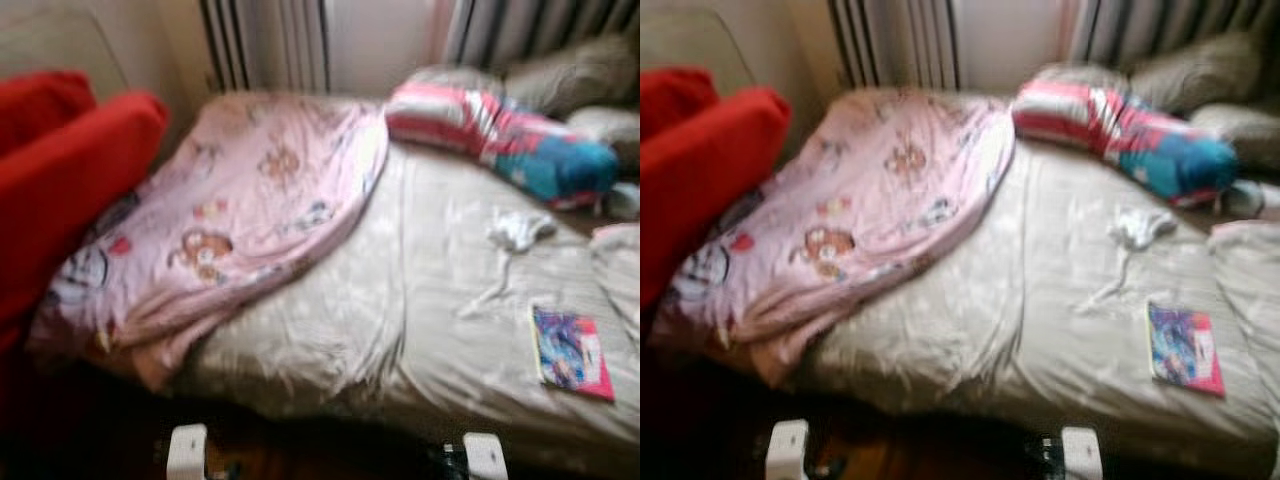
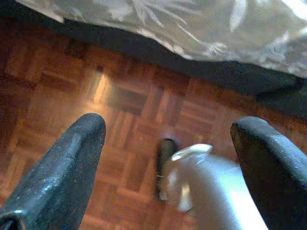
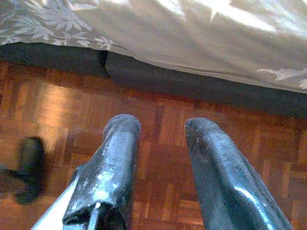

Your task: Clean up the room

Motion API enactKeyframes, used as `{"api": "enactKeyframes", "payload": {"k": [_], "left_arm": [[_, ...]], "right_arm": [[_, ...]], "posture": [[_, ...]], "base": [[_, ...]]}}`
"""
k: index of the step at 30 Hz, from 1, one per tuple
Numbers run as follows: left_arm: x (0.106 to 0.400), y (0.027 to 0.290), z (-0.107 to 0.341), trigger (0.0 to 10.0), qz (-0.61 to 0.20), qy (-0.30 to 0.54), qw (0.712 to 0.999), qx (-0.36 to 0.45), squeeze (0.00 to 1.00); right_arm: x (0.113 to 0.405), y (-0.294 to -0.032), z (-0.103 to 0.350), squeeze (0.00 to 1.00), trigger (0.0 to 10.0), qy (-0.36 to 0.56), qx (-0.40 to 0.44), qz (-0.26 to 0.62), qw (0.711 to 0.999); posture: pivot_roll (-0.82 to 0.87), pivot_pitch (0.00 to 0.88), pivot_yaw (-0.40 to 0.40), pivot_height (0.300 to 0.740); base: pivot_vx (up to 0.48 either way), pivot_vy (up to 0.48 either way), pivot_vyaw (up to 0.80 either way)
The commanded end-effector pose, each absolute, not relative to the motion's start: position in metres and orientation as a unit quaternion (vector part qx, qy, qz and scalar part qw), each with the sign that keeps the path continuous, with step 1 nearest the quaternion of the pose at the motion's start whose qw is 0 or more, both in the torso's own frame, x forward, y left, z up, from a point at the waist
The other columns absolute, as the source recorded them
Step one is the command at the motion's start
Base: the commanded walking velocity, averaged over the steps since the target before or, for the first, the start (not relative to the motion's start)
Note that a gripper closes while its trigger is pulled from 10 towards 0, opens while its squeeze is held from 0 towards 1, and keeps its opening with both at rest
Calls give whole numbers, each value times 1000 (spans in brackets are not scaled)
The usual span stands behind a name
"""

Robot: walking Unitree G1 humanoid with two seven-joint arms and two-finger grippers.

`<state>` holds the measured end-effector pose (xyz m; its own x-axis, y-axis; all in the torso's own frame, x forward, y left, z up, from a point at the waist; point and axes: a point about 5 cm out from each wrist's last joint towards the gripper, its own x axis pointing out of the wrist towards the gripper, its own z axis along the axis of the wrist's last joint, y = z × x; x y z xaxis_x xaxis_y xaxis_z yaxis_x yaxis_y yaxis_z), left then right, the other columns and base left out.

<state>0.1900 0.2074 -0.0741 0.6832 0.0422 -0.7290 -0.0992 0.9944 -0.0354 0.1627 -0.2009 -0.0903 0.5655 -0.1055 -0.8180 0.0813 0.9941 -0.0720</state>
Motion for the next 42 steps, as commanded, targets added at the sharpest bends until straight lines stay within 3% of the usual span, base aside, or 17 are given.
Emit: {"api": "enactKeyframes", "payload": {"k": [1, 31, 42], "left_arm": [[180, 217, -78, 10000, 50, 412, 909, -29, 0], [183, 217, -76, 10000, 44, 410, 911, -23, 0], [184, 218, -75, 10000, 48, 405, 913, -24, 0]], "right_arm": [[167, -192, -90, 0, 10000, 460, -5, -46, 887], [169, -188, -89, 0, 10000, 455, 1, -43, 890], [168, -190, -90, 0, 10000, 457, 3, -50, 888]], "posture": [[79, 70, 2, 740], [90, 46, 2, 740], [94, 64, 2, 740]], "base": [[0, 480, 0], [0, 480, 0], [0, 0, 0]]}}
